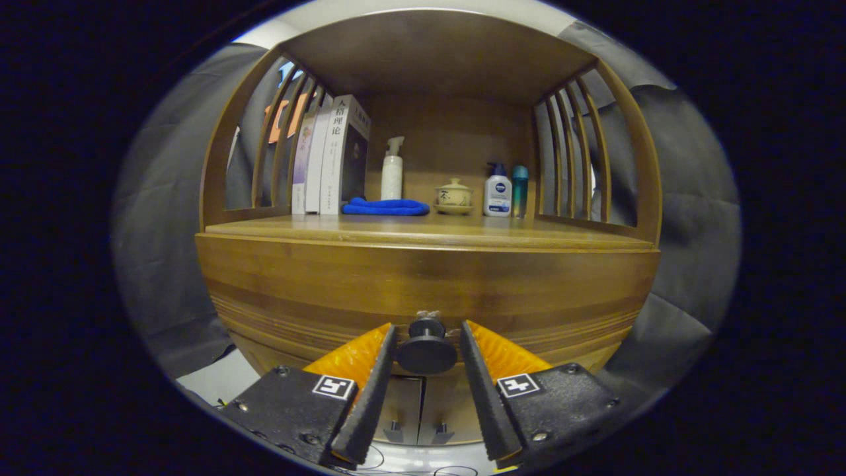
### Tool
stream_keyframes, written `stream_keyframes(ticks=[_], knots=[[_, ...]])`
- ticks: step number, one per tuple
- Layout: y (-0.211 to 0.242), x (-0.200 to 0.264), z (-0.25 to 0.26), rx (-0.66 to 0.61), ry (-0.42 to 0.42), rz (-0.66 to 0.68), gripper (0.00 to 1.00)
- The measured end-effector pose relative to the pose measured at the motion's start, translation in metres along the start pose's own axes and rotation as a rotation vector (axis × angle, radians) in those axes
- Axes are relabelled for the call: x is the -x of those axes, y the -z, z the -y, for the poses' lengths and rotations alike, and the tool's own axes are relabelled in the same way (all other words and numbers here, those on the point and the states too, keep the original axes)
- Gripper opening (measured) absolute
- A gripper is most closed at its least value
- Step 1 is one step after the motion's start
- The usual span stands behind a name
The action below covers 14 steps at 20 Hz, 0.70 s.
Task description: Pull open the drawer, take out the items inside it, and place them on the countertop above the cabinet.
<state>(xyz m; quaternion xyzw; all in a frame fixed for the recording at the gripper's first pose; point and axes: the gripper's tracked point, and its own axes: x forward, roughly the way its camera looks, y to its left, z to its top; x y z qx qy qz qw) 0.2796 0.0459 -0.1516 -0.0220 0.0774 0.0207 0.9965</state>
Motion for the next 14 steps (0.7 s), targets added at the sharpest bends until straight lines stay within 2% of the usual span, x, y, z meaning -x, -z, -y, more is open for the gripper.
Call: stream_keyframes(ticks=[3, 5, 10, 14], knots=[[-0.0012, -0.004, 0.0007, -0.002, 0.008, 0.002, 0.53], [-0.0015, -0.0019, 0.0033, -0.001, 0.016, 0.007, 0.52], [0.0003, -0.0036, 0.003, -0.002, 0.021, -0.036, 0.38], [0.0014, 0.0016, 0.0027, 0.009, 0.021, -0.046, 0.32]])
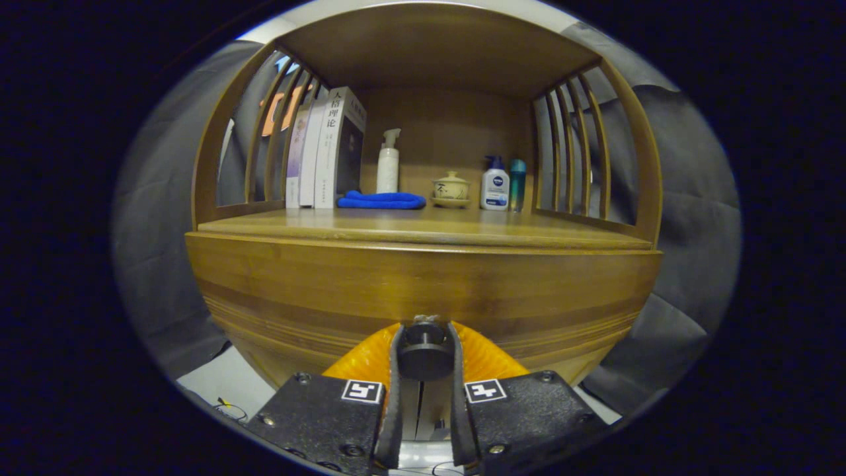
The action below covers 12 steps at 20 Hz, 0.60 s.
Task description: Pull open the drawer, take out the items inside it, and place them on the countertop above the cabinet.
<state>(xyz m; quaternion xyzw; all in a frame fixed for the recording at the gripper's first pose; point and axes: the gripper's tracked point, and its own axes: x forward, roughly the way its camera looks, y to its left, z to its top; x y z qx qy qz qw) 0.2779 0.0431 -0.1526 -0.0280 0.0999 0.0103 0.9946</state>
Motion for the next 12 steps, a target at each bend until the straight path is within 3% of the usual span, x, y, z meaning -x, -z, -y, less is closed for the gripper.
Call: stream_keyframes(ticks=[12], knots=[[0.025, 0.09, 0.005, -0.004, -0.01, -0.012, 0.32]])
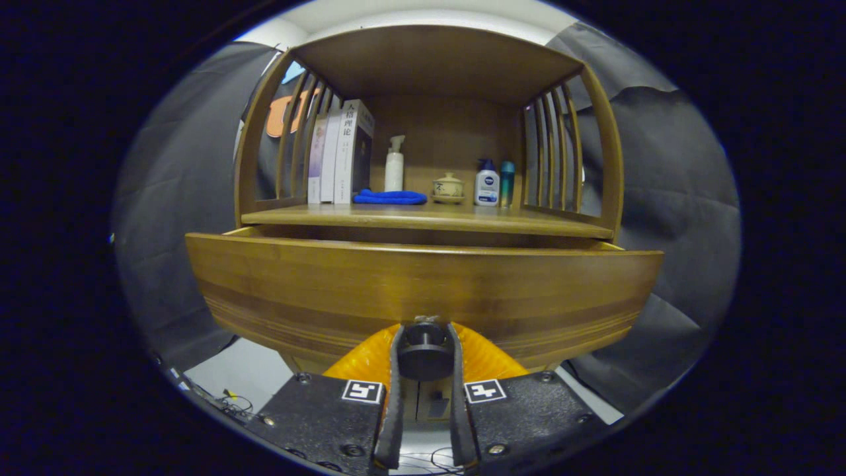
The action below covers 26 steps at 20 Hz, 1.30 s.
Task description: Pull open the drawer, take out the items inside it, and place them on the countertop above the cabinet.
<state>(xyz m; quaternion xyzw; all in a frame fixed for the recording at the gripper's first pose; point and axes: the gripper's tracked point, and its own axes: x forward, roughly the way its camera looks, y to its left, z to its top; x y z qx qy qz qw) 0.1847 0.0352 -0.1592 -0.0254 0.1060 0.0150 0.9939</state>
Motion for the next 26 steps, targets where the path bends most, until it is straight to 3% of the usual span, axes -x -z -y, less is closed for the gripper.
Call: stream_keyframes(ticks=[19, 26], knots=[[0.04, 0.092, 0.002, -0.036, -0.012, -0.065, 0.32], [0.045, 0.094, 0.0, -0.022, -0.019, -0.072, 0.33]])
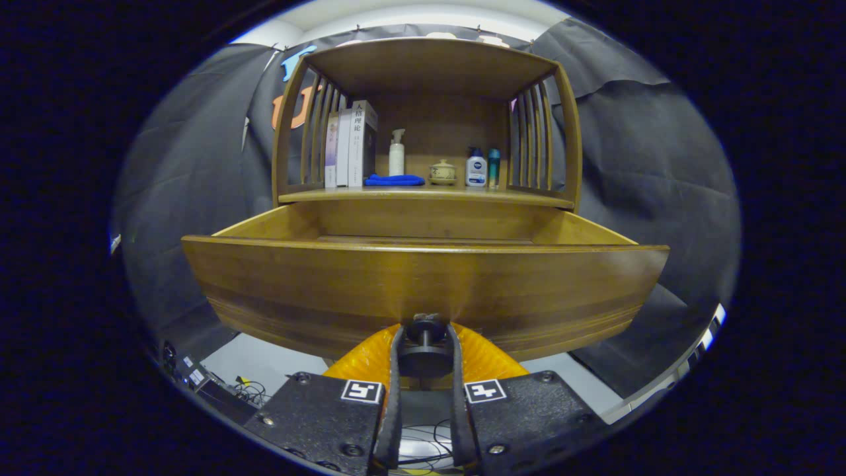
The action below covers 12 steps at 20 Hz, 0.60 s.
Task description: Pull open the drawer, take out the items inside it, and place them on the countertop above the cabinet.
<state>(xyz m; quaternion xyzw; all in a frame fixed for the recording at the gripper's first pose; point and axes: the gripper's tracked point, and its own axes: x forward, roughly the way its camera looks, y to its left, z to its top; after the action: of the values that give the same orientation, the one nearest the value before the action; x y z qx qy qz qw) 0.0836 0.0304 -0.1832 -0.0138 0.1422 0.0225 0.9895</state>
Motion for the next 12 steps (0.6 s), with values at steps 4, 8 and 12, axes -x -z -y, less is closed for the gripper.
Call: stream_keyframes(ticks=[4, 8, 12], knots=[[-0.015, 0.016, 0.005, -0.034, -0.019, 0.028, 0.48], [-0.05, 0.065, 0.017, 0.004, -0.011, 0.103, 0.83], [-0.115, 0.093, 0.017, -0.002, -0.04, 0.201, 1.0]])
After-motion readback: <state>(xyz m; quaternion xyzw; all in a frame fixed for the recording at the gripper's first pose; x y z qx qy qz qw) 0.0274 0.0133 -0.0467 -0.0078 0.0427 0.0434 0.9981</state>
